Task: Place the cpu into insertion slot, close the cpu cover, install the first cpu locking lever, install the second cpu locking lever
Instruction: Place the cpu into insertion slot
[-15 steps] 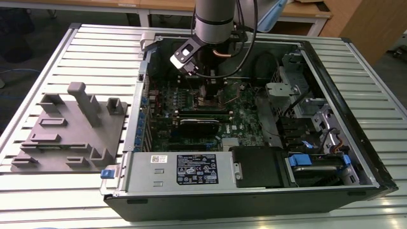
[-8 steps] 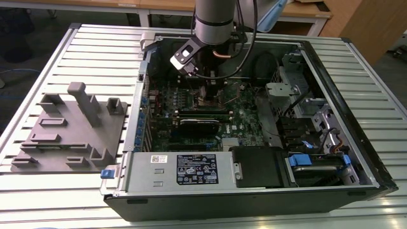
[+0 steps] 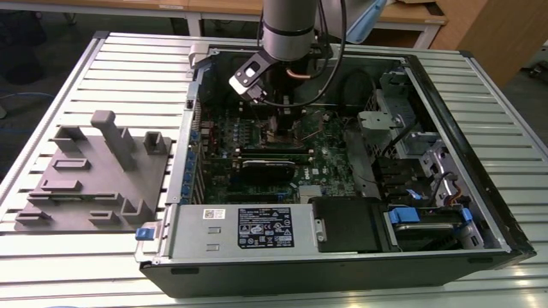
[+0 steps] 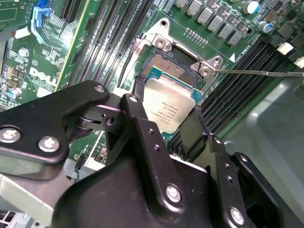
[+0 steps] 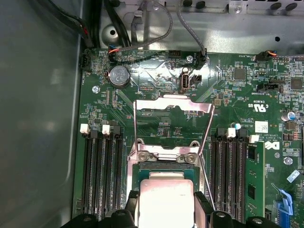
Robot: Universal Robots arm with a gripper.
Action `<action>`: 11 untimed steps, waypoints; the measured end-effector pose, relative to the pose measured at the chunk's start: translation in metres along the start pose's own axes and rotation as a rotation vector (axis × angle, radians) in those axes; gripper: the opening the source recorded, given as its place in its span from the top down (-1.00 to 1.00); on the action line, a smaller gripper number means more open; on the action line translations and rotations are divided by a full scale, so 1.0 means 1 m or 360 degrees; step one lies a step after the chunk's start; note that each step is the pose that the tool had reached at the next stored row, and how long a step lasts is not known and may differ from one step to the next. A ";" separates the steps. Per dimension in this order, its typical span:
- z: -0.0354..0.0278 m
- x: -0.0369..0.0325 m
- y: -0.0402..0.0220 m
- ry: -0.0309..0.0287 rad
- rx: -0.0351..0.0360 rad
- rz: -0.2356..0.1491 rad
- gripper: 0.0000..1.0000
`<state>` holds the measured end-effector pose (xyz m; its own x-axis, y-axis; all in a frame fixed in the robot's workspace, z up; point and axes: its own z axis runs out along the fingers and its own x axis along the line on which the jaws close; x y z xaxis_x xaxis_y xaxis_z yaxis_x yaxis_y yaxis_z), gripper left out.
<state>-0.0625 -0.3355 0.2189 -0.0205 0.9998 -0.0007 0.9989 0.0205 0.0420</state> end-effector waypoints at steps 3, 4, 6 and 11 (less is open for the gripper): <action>0.0007 0.0000 0.0000 -0.00001 0.0000 0.0001 -0.08; 0.0010 0.0000 0.0000 0.00000 0.0000 0.0001 -0.08; 0.0015 0.0000 0.0000 -0.00001 0.0000 0.0002 -0.08; 0.0031 0.0000 -0.0001 -0.00001 0.0000 0.0003 -0.08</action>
<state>-0.0624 -0.3355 0.2158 -0.0184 0.9998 -0.0007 0.9989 0.0184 0.0420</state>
